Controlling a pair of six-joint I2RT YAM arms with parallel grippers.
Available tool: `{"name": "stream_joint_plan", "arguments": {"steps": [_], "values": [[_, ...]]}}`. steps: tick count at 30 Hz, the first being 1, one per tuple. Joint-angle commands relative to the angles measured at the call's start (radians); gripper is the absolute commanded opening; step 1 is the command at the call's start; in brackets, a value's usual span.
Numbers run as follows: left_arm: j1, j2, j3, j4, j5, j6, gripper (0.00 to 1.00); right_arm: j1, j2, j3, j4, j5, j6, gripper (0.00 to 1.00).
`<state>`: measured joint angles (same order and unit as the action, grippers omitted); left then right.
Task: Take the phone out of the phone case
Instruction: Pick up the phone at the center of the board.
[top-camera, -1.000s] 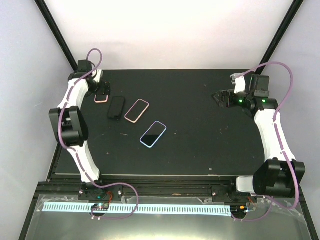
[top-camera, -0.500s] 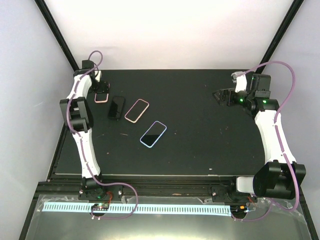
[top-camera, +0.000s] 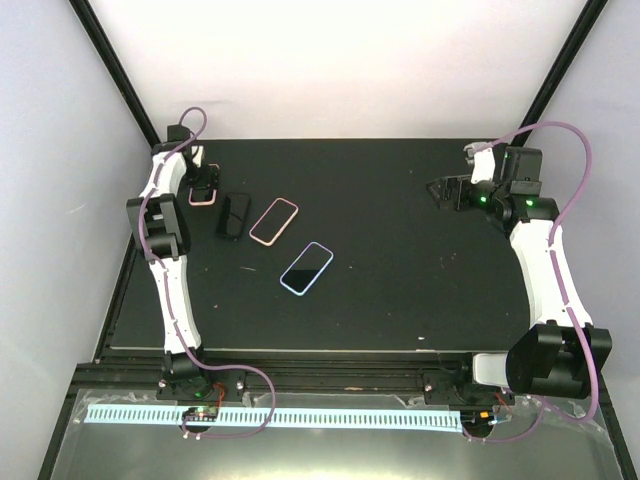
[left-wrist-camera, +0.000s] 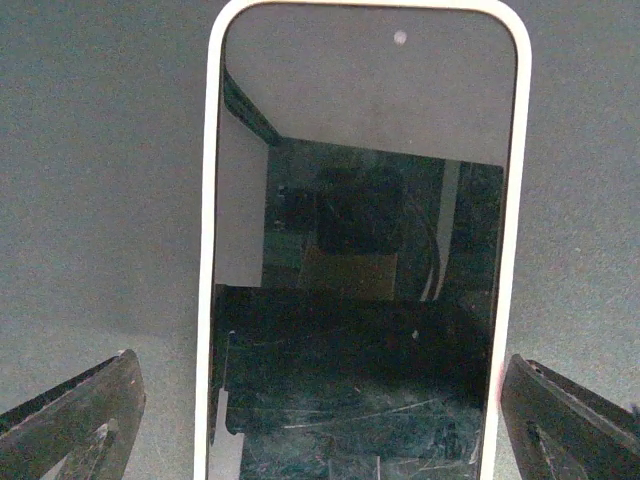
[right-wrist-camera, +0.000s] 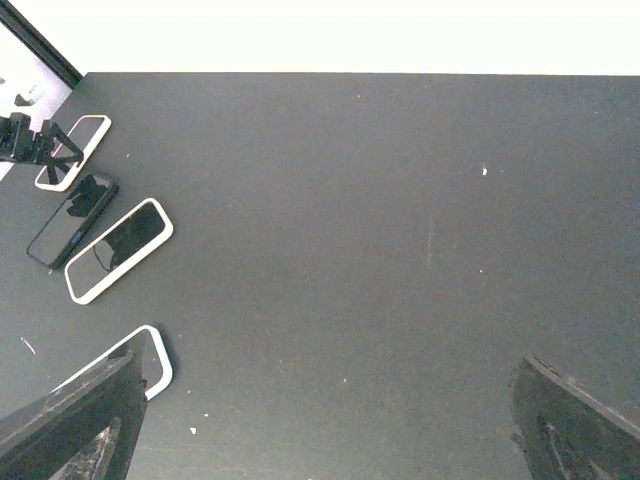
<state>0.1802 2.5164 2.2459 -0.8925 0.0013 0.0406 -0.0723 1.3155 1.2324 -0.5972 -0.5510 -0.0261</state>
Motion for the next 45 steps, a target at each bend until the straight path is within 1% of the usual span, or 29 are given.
{"name": "stream_joint_plan", "arguments": {"steps": [1,4,6,9,22,24,25,26,28,31,33,35,39,41,43,45], "values": [[0.005,0.039,0.084,-0.034,0.012,-0.006,0.99,0.007,0.018,0.047,0.028,0.008,0.025,1.00],[0.005,0.089,0.175,-0.092,0.032,0.002,0.99,0.008,0.051,0.091,-0.010,0.013,0.019,1.00],[0.008,0.108,0.206,-0.109,0.040,0.006,0.99,0.006,0.066,0.115,-0.036,0.024,0.008,1.00],[0.007,0.111,0.205,-0.109,0.066,0.016,0.99,0.006,0.075,0.133,-0.052,0.034,-0.005,1.00],[0.007,0.113,0.220,-0.121,0.073,0.014,0.99,0.007,0.122,0.219,-0.093,0.017,-0.026,1.00],[0.007,0.107,0.221,-0.123,0.075,0.025,0.97,0.007,0.117,0.227,-0.103,0.025,-0.036,1.00],[0.007,0.102,0.221,-0.125,0.070,0.032,0.95,0.008,0.114,0.230,-0.107,0.028,-0.040,1.00],[0.007,0.098,0.220,-0.128,0.062,0.040,0.88,0.007,0.110,0.231,-0.110,0.031,-0.044,1.00],[0.007,0.101,0.221,-0.153,0.049,0.061,0.82,0.006,0.102,0.230,-0.111,0.030,-0.046,1.00],[0.015,0.107,0.220,-0.171,0.017,0.061,0.81,0.008,0.096,0.228,-0.109,0.028,-0.050,1.00],[0.023,0.120,0.217,-0.206,0.032,0.059,0.82,0.008,0.096,0.233,-0.112,0.024,-0.057,1.00],[0.034,0.120,0.213,-0.226,0.049,0.061,0.79,0.008,0.097,0.237,-0.116,0.026,-0.066,1.00],[0.050,0.084,0.155,-0.254,0.077,0.073,0.77,0.007,0.099,0.237,-0.117,0.027,-0.072,1.00],[0.052,0.057,0.102,-0.276,0.078,0.091,0.76,0.007,0.098,0.237,-0.116,0.022,-0.070,1.00],[0.054,0.020,0.020,-0.298,0.073,0.111,0.73,0.008,0.095,0.239,-0.119,0.020,-0.069,1.00],[0.061,-0.040,-0.109,-0.294,0.086,0.132,0.70,0.008,0.089,0.244,-0.127,0.019,-0.071,1.00]]}}
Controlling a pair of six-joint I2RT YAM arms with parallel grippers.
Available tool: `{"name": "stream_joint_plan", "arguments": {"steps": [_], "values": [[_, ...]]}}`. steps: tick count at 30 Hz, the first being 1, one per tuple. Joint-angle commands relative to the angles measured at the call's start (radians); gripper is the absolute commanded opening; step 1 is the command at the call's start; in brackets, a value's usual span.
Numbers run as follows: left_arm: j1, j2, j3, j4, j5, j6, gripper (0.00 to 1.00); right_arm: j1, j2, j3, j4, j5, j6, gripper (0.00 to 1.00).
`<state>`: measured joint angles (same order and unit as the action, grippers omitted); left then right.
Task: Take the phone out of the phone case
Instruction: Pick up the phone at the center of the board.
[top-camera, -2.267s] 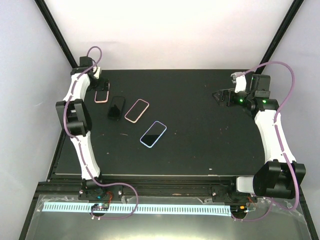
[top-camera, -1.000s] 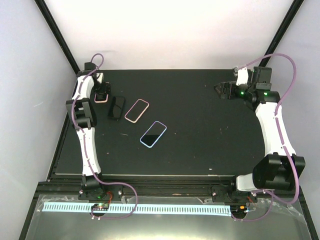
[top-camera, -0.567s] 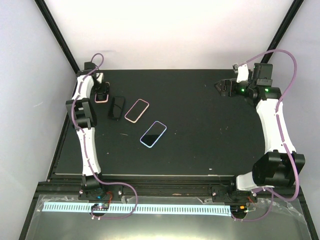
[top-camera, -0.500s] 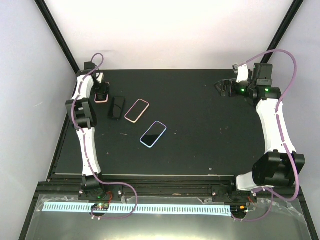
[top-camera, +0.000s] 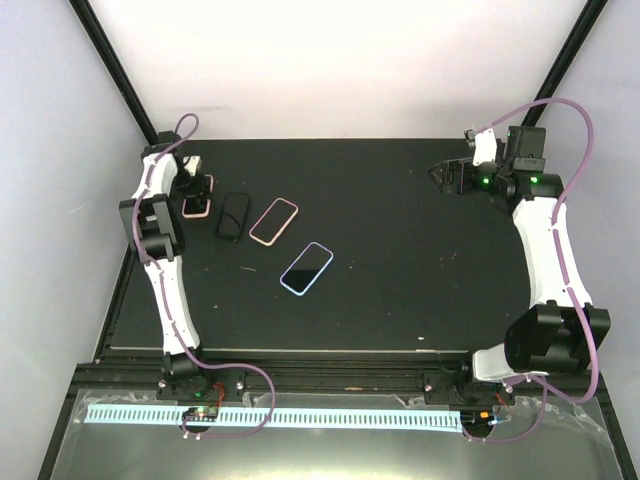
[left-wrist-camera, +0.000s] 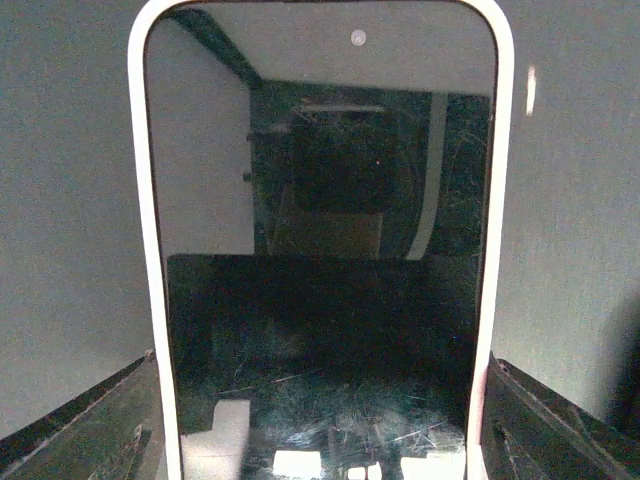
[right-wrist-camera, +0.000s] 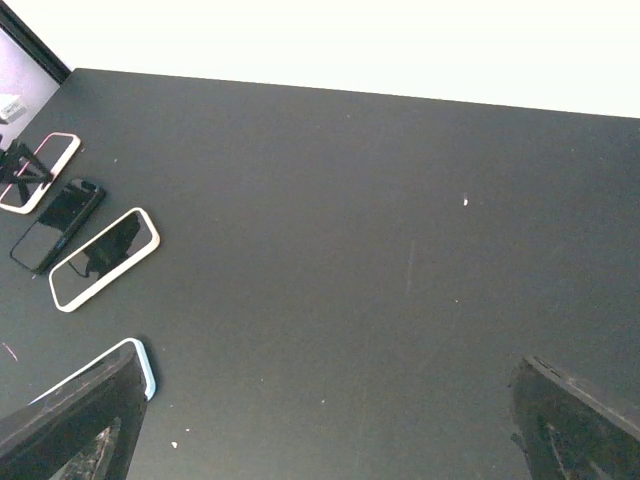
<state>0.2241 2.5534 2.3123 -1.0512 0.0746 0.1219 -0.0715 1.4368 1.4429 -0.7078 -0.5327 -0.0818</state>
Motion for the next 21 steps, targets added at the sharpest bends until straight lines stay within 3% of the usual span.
{"name": "stream_joint_plan", "arguments": {"steps": [1,6,10,16,21], "values": [[0.023,-0.118,-0.248,-0.114,0.017,0.060,0.70,0.007,-0.036,0.036,-0.021,0.000,-0.020,1.00],[0.045,-0.332,-0.599,0.006,-0.034,0.111,0.70,0.006,-0.070,0.027,-0.036,-0.003,-0.040,1.00],[0.061,-0.419,-0.746,0.051,-0.047,0.135,0.74,0.006,-0.091,0.007,-0.013,-0.015,-0.025,1.00],[0.063,-0.433,-0.815,0.098,-0.055,0.126,0.94,0.005,-0.090,-0.010,0.012,-0.052,0.008,1.00],[0.063,-0.422,-0.815,0.116,-0.063,0.100,0.99,0.006,-0.089,-0.014,0.034,-0.077,0.020,1.00]]}}
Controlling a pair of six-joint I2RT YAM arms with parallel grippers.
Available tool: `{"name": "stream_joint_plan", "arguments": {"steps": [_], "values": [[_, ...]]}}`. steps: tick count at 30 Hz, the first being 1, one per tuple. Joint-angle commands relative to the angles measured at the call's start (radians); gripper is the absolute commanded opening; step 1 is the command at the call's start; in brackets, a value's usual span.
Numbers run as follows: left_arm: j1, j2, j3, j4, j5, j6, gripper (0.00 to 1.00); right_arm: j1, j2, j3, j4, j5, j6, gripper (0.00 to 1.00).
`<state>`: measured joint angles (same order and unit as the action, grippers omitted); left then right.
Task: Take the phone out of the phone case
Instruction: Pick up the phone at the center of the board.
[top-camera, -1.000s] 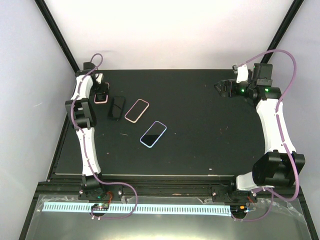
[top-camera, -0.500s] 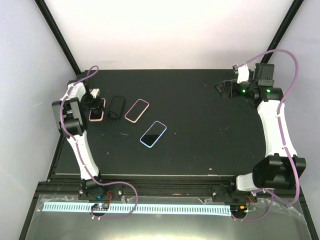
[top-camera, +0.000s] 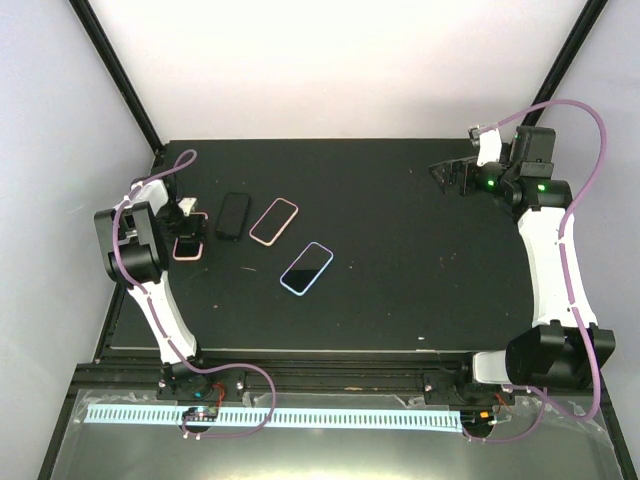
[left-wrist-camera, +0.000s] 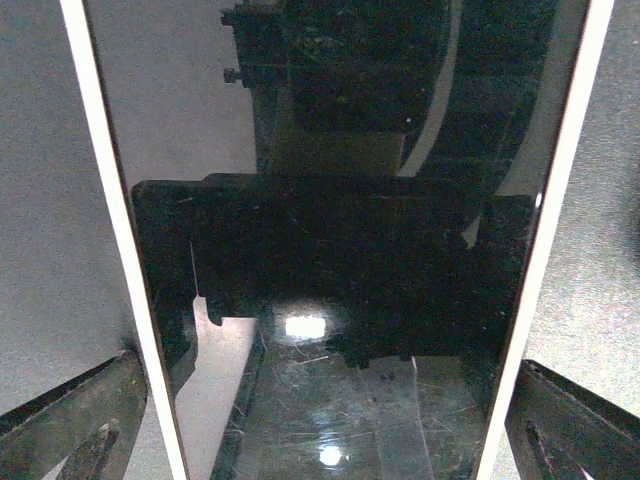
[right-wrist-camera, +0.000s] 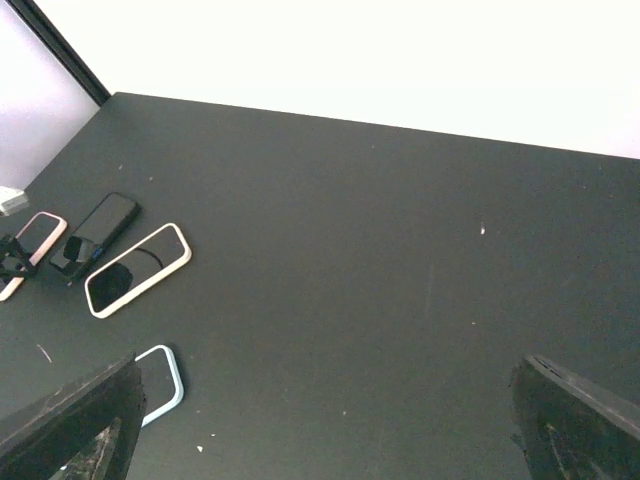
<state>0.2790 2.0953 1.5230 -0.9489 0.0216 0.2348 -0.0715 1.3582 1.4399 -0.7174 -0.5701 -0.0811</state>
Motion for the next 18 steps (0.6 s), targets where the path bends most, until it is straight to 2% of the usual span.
{"name": "stream_joint_plan", "arguments": {"steps": [1,3,6,10,15,18], "values": [[0.008,0.035,-0.026,0.015,-0.010,-0.012,0.98,0.006,-0.009,-0.012,0.053,-0.048,0.022,1.00],[0.007,0.038,-0.024,0.011,-0.009,-0.005,0.94,0.007,-0.001,-0.010,0.066,-0.066,0.028,1.00],[0.008,0.042,-0.018,-0.005,-0.010,0.008,0.79,0.007,0.014,-0.003,0.072,-0.069,0.035,1.00],[0.014,0.019,-0.008,-0.003,-0.005,0.016,0.66,0.007,0.035,-0.004,0.052,-0.068,0.041,1.00],[0.017,-0.074,0.016,0.013,0.013,0.002,0.59,0.006,0.077,0.054,-0.035,-0.035,0.016,1.00],[0.017,-0.135,0.012,0.022,0.000,0.028,0.58,0.007,0.097,0.054,-0.081,-0.033,-0.019,1.00]]}}
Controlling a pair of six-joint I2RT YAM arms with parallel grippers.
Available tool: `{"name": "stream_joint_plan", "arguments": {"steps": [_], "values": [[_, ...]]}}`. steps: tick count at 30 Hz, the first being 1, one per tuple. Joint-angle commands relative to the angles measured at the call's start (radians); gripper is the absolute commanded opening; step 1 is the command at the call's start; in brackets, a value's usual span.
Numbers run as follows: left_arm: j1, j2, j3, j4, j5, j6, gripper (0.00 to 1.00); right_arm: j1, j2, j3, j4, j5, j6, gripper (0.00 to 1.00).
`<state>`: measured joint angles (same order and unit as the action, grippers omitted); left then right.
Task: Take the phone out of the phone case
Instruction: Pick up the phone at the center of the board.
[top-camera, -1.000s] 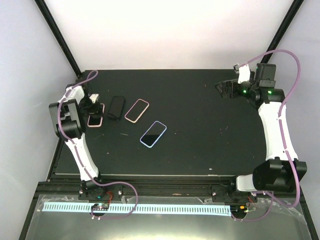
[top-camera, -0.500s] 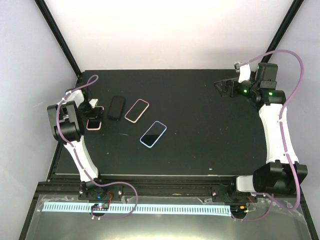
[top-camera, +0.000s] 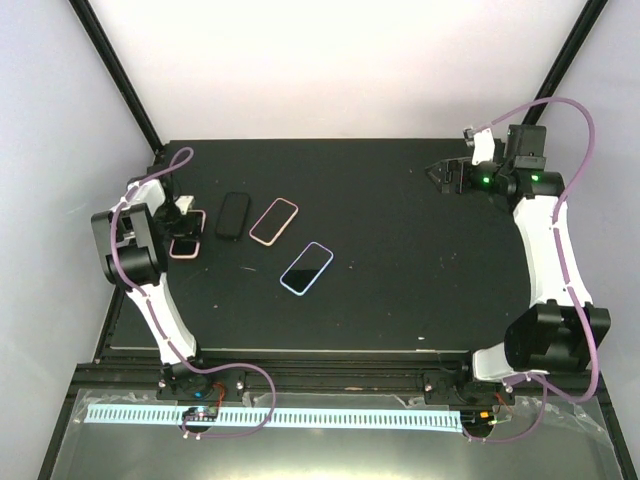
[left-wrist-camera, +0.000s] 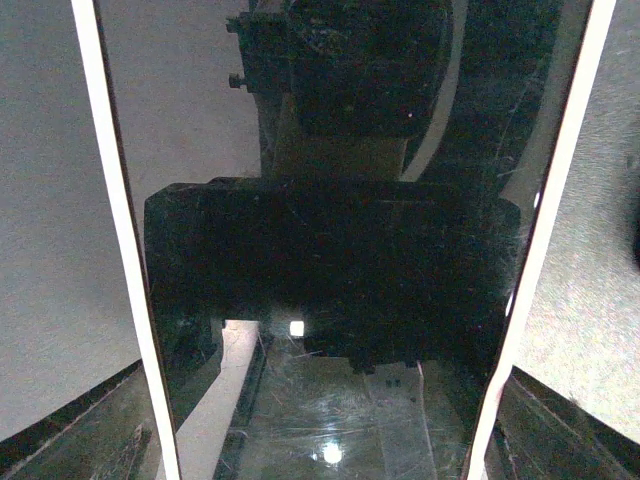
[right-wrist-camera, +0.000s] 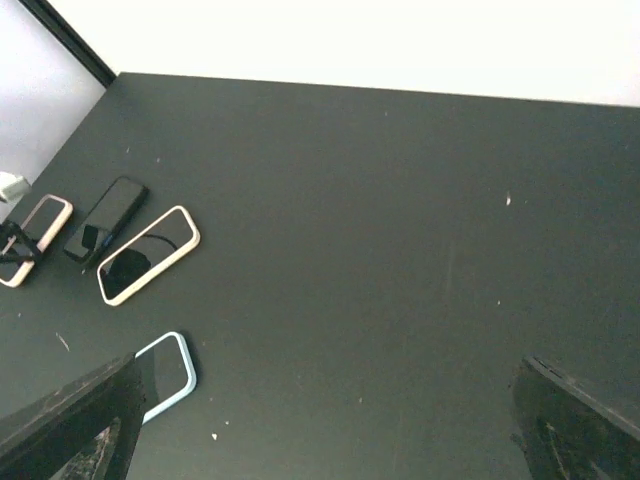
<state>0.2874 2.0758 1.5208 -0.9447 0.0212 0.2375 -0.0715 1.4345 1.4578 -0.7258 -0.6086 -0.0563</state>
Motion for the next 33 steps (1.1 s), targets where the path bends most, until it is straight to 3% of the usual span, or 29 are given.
{"name": "stream_joint_plan", "arguments": {"steps": [1,10,17,26,33], "values": [[0.009,-0.127,0.012,0.015,0.000,0.035,0.58,0.007,0.035,0.036,-0.094,-0.015,-0.075,1.00],[0.011,-0.200,-0.055,0.059,0.050,0.031,0.53,0.007,0.189,0.133,-0.238,-0.042,-0.127,1.00],[0.005,-0.290,-0.053,0.100,0.045,-0.048,0.49,0.010,0.172,0.053,-0.082,-0.061,-0.005,1.00],[-0.032,-0.572,-0.287,0.212,0.143,-0.051,0.47,0.033,0.183,0.064,-0.144,-0.133,-0.008,1.00],[-0.162,-0.780,-0.374,0.253,0.229,-0.136,0.47,0.074,0.046,-0.090,0.137,-0.165,0.137,1.00]]}}
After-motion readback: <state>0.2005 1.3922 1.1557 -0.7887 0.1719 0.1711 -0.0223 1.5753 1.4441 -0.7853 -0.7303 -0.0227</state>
